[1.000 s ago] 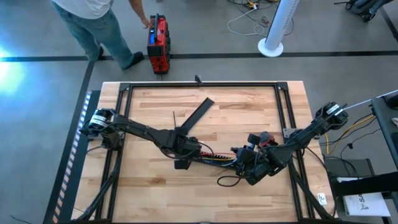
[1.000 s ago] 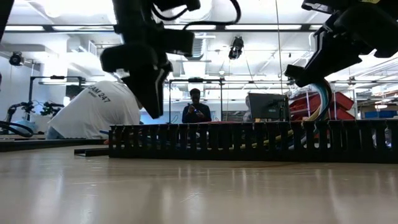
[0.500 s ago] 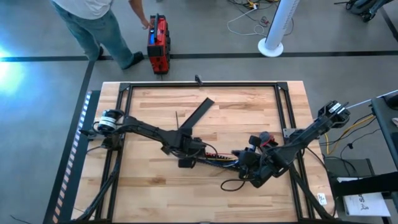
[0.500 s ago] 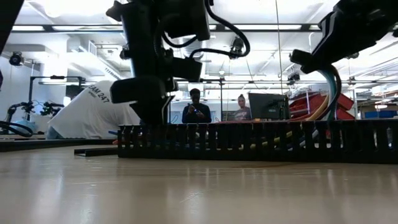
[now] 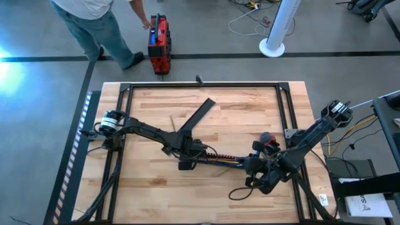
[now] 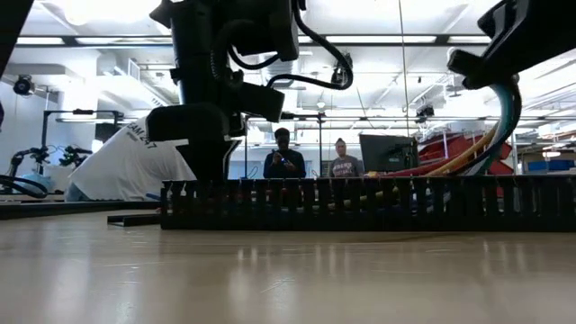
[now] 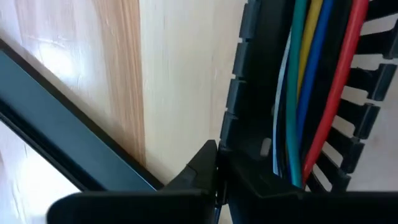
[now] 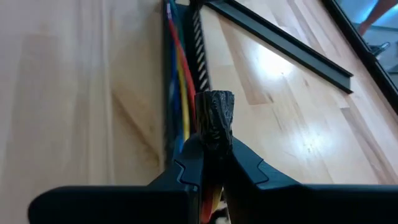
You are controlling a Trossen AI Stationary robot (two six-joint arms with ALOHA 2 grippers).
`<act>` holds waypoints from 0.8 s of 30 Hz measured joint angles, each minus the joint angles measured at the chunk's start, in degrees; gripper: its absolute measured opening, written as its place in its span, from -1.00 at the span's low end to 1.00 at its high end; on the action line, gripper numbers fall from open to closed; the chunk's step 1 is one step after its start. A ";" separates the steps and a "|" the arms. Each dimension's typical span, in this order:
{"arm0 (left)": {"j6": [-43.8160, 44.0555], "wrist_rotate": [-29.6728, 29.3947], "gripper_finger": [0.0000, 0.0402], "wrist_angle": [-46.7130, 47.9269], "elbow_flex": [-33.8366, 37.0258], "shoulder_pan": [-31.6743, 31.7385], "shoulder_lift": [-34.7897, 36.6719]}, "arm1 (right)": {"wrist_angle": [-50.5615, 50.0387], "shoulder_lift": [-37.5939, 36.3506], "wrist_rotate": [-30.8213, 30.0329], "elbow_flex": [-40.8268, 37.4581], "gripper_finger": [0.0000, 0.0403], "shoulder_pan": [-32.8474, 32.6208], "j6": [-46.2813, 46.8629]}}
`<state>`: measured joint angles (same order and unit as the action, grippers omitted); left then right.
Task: Ziptie cables
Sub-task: Put the wrapped cable wires into the cable duct
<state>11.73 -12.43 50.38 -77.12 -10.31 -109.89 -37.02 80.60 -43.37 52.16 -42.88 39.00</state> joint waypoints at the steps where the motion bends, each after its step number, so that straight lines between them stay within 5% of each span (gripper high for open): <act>1: 0.39 0.00 -0.99 0.15 0.03 -0.11 0.00 | -0.03 -0.01 -0.01 0.00 -0.90 -0.37 0.02; 14: 2.35 0.83 -0.99 0.34 0.58 -2.94 0.11 | -0.15 0.22 -0.18 -4.93 -0.85 -0.70 15.68; 24: 2.80 0.94 -0.99 -0.04 0.74 -2.99 0.15 | 0.42 0.50 -3.95 -6.05 -0.80 -0.63 16.33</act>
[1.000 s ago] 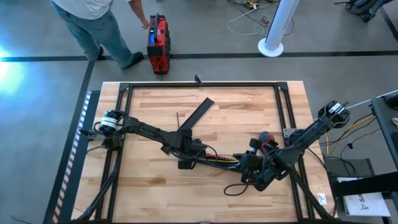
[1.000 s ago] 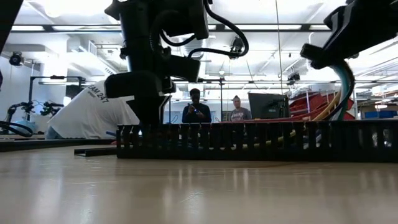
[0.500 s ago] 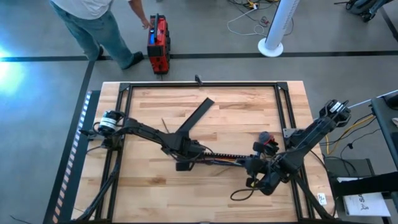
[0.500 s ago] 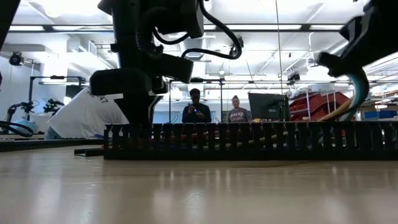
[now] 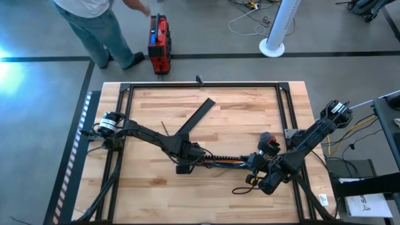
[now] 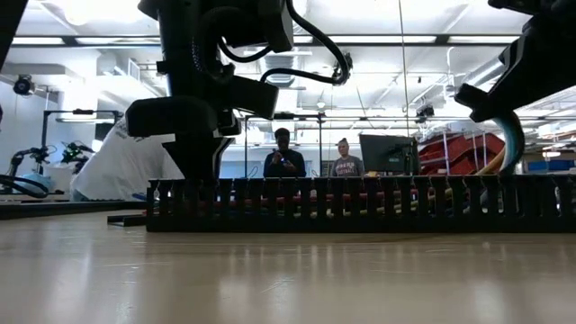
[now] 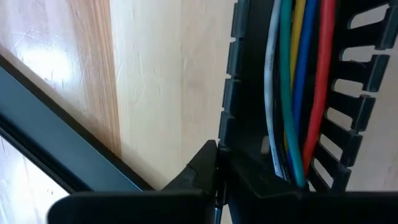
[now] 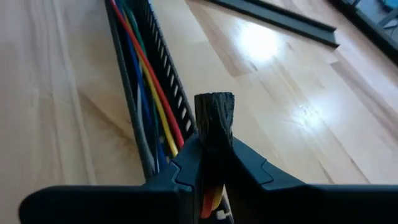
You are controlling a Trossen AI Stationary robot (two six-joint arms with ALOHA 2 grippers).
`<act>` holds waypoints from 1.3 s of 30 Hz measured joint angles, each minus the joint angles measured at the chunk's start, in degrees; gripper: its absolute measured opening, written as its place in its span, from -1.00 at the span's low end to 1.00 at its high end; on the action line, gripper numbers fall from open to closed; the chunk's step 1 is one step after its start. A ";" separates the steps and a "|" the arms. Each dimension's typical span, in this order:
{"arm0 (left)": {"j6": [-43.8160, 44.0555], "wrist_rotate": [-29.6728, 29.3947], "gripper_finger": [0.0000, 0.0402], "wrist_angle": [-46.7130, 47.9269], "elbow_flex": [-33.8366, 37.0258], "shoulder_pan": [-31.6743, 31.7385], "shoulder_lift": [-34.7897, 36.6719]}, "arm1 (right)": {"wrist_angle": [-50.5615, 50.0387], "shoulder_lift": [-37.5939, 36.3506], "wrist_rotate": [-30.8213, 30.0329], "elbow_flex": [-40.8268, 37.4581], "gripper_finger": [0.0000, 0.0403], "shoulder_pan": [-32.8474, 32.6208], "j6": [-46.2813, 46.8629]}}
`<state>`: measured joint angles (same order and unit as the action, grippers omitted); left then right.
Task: Ziptie cables
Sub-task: Put the wrapped cable wires into the cable duct
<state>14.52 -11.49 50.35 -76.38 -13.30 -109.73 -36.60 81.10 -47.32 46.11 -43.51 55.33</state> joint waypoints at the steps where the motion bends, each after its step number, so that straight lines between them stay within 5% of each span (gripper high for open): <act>1: 0.00 0.00 -0.99 -0.02 0.00 0.00 0.00 | -0.08 -0.01 -0.56 0.00 -0.79 0.00 -0.28; 13: 1.03 0.04 -0.99 -0.18 0.02 0.00 0.00 | -1.47 -7.86 3.21 -0.02 -0.21 -0.13 -3.04; 17: 1.45 0.04 -0.99 -0.26 0.02 0.00 0.00 | -2.81 -10.92 7.73 -0.02 -0.15 -0.13 -3.51; 22: 1.67 0.04 -0.99 -0.26 0.02 0.00 0.00 | -5.12 -11.04 16.54 -0.04 -0.35 -0.47 -3.26; 29: 2.70 0.06 -0.99 -0.33 0.02 -0.11 -0.02 | -14.55 -6.16 21.34 -0.85 -0.94 -0.49 4.37; 39: 3.17 0.07 -0.99 -1.29 0.02 -0.28 -0.07 | -14.25 2.94 23.31 -1.40 -0.99 -0.27 4.78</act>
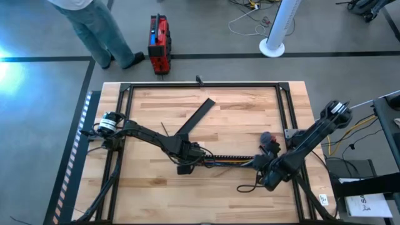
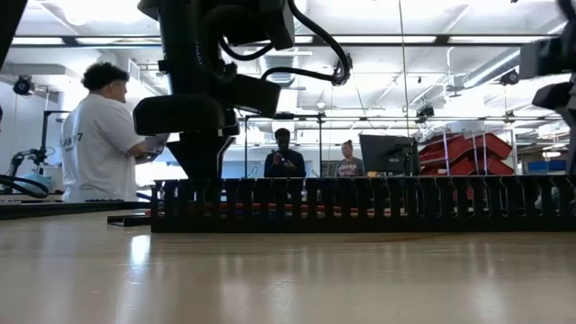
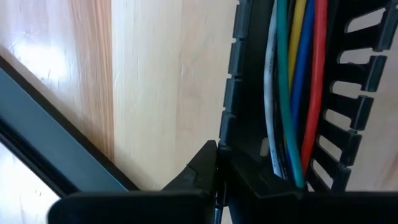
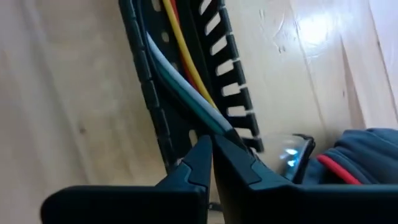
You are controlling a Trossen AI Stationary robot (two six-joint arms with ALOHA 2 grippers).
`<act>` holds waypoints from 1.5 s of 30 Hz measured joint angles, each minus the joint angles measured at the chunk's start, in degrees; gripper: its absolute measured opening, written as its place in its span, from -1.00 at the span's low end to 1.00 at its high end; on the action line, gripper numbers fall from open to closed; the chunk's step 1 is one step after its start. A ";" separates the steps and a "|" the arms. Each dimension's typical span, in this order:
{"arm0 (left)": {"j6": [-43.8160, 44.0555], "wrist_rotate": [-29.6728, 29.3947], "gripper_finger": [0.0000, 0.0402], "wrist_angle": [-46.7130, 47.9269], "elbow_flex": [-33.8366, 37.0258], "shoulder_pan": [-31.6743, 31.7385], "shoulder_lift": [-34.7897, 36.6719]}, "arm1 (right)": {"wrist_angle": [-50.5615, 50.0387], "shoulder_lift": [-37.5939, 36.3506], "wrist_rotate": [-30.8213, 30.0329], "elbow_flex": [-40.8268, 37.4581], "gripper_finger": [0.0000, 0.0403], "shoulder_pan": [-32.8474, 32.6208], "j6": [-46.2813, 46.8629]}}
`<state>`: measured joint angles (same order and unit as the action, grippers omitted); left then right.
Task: Ziptie cables
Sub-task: Put the wrapped cable wires into the cable duct
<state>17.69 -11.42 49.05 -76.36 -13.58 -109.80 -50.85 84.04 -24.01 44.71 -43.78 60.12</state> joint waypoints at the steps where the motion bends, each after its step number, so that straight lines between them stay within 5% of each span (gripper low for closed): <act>1: 0.00 0.00 -0.99 -0.29 0.01 0.00 0.00 | 0.13 1.24 0.00 0.00 -0.99 0.33 -0.04; 9: 0.03 0.00 -0.99 -0.50 0.02 -0.16 0.10 | 0.67 5.30 0.22 0.40 -0.99 1.80 -1.09; 21: 0.83 -0.38 -0.97 0.29 0.11 -1.13 2.88 | 0.89 -2.17 -2.43 6.45 -0.93 1.80 -10.31; 35: 1.18 -0.70 -0.96 1.40 0.76 -9.52 3.67 | 6.19 -3.66 -4.57 8.68 -0.12 1.80 -18.14; 45: 13.37 1.62 -0.86 5.67 0.87 -19.98 3.76 | 15.37 -3.58 -4.74 8.68 0.28 1.82 -24.35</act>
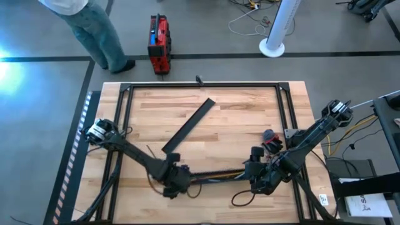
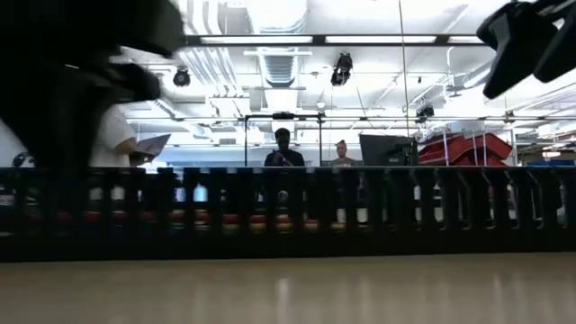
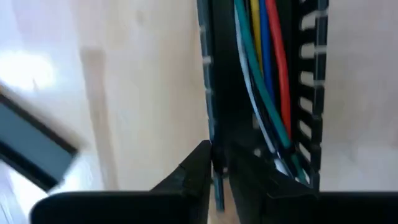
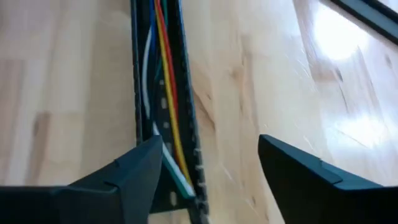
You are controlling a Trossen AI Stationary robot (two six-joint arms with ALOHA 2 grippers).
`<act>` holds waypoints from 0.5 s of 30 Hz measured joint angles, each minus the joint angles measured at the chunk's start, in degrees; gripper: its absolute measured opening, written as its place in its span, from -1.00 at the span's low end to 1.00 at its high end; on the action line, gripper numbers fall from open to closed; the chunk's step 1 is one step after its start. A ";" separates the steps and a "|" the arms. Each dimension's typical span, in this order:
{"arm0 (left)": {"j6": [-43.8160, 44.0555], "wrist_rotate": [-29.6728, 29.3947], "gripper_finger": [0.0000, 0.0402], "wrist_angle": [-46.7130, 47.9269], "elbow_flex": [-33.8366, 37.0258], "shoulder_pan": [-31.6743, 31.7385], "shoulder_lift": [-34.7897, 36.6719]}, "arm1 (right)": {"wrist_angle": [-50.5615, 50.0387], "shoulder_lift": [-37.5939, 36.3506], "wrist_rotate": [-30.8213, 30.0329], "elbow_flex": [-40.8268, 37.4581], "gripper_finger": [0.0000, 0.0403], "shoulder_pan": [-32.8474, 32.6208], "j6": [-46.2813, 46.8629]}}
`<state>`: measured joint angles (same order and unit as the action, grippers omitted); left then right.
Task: Ziptie cables
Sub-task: Put the wrapped cable wires into the cable duct
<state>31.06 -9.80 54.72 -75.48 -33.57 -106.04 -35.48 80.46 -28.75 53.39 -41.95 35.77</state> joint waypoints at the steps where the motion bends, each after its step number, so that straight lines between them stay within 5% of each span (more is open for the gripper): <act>1: 1.70 0.01 -0.83 1.10 0.01 -1.14 0.04 | 0.84 0.05 -0.46 0.00 0.31 0.02 -0.69; 11: 17.49 1.38 -0.46 3.88 0.33 -7.19 0.92 | 7.78 0.40 -2.86 0.00 0.53 1.73 -4.16; 15: 18.61 -12.18 -0.41 3.93 0.33 -7.32 2.28 | 9.50 0.40 -8.27 0.00 0.54 2.19 -5.83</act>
<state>49.67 -21.98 58.65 -75.16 -40.89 -103.76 -25.98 80.86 -37.02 53.39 -39.77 29.94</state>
